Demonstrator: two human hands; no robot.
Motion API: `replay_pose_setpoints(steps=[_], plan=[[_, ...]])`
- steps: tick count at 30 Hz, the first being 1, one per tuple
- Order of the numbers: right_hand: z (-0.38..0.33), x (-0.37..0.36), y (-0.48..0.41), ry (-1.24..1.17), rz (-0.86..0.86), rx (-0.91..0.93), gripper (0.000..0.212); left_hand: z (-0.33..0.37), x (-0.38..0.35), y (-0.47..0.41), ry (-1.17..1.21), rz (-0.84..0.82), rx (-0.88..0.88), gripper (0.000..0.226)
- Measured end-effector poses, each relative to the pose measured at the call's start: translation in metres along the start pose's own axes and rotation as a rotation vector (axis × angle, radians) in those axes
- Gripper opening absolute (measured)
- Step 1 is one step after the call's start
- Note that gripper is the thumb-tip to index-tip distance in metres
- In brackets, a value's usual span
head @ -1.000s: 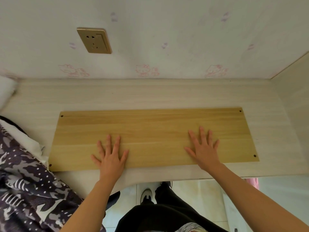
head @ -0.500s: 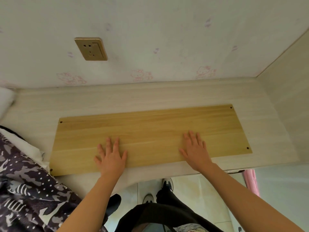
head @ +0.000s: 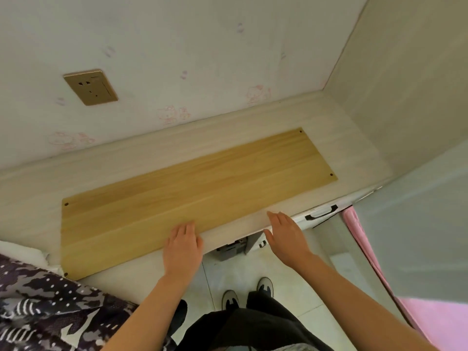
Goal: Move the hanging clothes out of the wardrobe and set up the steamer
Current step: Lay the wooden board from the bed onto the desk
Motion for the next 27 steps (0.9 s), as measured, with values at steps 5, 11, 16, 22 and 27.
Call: replay_pose_setpoints(steps=[5, 11, 16, 22, 27], plan=[[0.026, 0.008, 0.054, -0.012, 0.046, -0.121, 0.053, 0.053, -0.007, 0.017, -0.014, 0.001, -0.273, 0.034], [0.075, 0.005, 0.127, -0.077, 0.135, -0.301, 0.052, 0.131, -0.029, 0.045, -0.040, -0.032, -0.558, 0.034], [0.121, -0.008, 0.204, -0.098, 0.181, -0.445, 0.050, 0.196, -0.051, 0.095, -0.051, -0.091, -0.734, 0.036], [0.172, -0.033, 0.309, -0.147, 0.250, -0.597, 0.051, 0.265, -0.086, 0.176, -0.058, -0.169, -0.893, 0.035], [0.212, -0.062, 0.405, -0.172, 0.302, -0.737, 0.049, 0.323, -0.117, 0.264, -0.057, -0.197, -1.077, 0.035]])
Point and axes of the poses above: each hand's wrist, its own y-axis away from the middle knuckle, its own x-axis out of the back of the hand, z = x × y, the point moved 4 cm from there along -y, towards the middle knuckle, and after that the axes turned 1 degree about -y, right-handed, at the moved point
